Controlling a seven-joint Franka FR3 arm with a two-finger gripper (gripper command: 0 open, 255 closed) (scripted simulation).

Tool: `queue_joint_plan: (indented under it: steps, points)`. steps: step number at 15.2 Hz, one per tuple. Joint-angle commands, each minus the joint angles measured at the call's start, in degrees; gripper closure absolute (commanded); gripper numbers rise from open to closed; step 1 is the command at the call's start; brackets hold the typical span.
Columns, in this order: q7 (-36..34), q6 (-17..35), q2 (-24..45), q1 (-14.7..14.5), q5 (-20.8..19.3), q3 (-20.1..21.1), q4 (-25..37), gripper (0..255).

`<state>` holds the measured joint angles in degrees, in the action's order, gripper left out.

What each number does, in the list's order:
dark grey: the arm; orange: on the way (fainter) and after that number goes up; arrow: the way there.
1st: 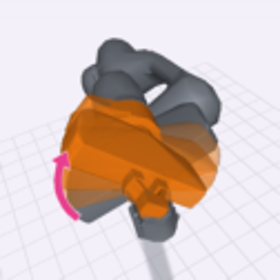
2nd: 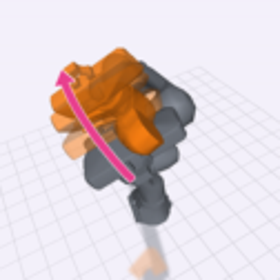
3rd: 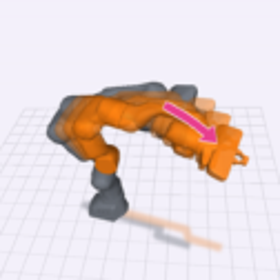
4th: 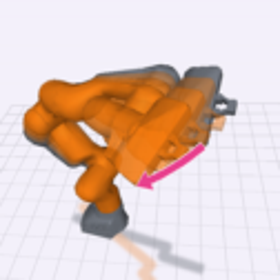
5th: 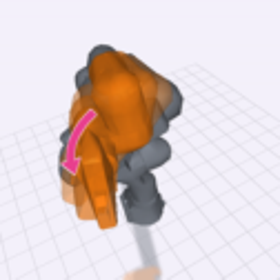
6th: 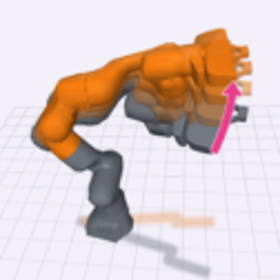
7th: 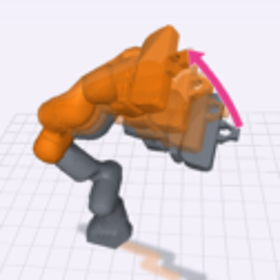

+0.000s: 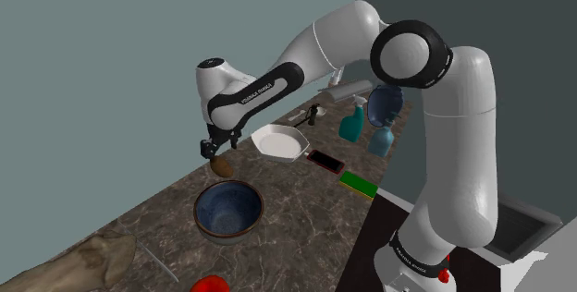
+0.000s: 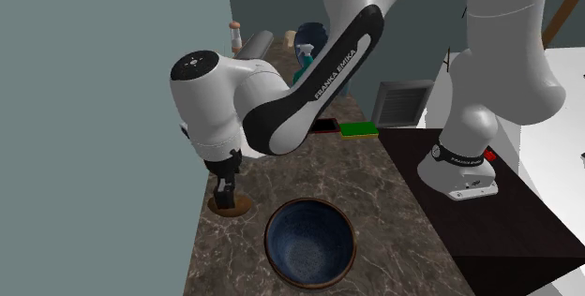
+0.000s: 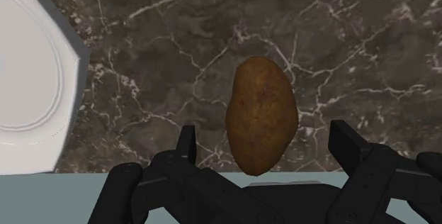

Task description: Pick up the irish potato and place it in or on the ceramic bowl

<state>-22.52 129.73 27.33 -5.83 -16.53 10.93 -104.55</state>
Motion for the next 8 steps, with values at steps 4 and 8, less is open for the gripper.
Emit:
queue_joint_plan:
  steps: [4,8]
  points:
    - [-1.26,0.66,7.28,-1.56,-2.03,-1.15,6.05,0]
    - [-1.63,2.71,9.25,-1.59,-2.65,-1.64,5.96,0]
